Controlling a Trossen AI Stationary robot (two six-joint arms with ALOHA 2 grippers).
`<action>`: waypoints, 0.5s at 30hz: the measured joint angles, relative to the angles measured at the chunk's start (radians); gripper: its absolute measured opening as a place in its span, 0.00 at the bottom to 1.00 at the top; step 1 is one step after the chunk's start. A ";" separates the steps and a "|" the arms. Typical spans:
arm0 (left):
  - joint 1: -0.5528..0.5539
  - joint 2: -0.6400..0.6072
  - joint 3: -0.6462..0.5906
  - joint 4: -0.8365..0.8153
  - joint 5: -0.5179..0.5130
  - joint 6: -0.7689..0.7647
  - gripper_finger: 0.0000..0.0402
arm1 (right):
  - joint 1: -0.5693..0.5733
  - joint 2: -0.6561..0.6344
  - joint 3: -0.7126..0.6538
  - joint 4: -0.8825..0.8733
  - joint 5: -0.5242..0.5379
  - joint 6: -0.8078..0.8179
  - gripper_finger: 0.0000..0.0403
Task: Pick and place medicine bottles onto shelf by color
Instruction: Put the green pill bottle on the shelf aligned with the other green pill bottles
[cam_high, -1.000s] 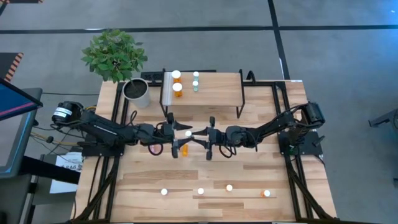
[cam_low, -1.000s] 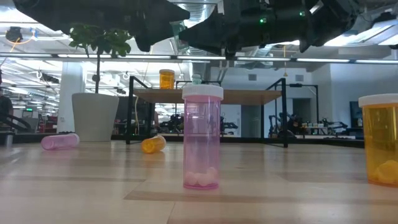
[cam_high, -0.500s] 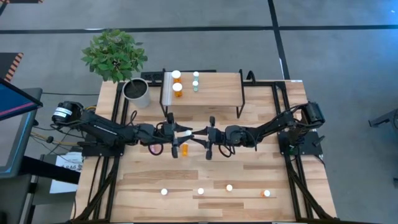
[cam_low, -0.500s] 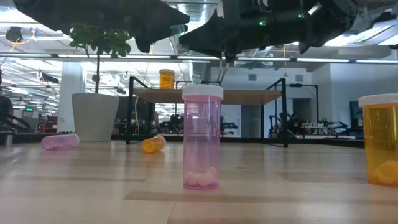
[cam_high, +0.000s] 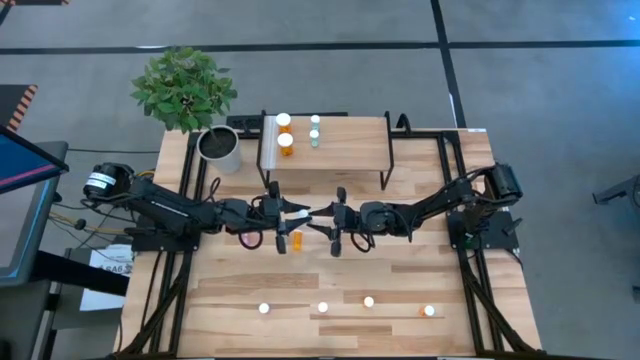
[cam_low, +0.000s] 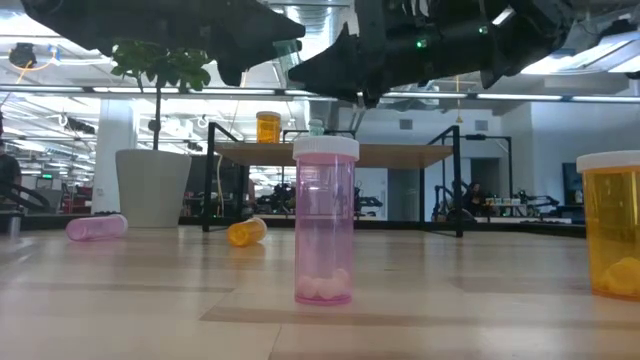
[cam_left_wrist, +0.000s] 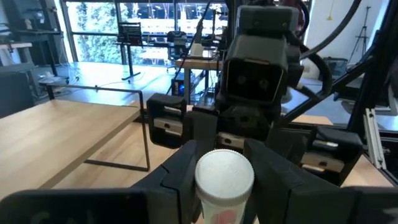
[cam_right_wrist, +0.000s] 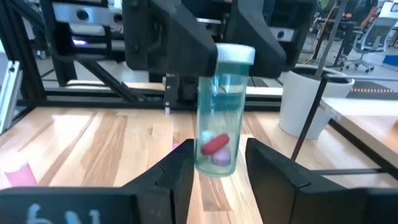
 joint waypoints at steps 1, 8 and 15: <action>0.000 0.000 0.000 -0.002 0.000 0.000 0.26 | -0.001 0.000 0.000 -0.009 0.000 0.000 0.43; -0.001 -0.054 0.000 -0.036 -0.066 -0.011 0.27 | -0.015 -0.064 0.000 -0.217 0.072 0.008 0.55; 0.036 -0.080 0.086 -0.159 -0.199 -0.019 0.27 | -0.014 -0.245 0.000 -0.530 0.200 0.043 0.58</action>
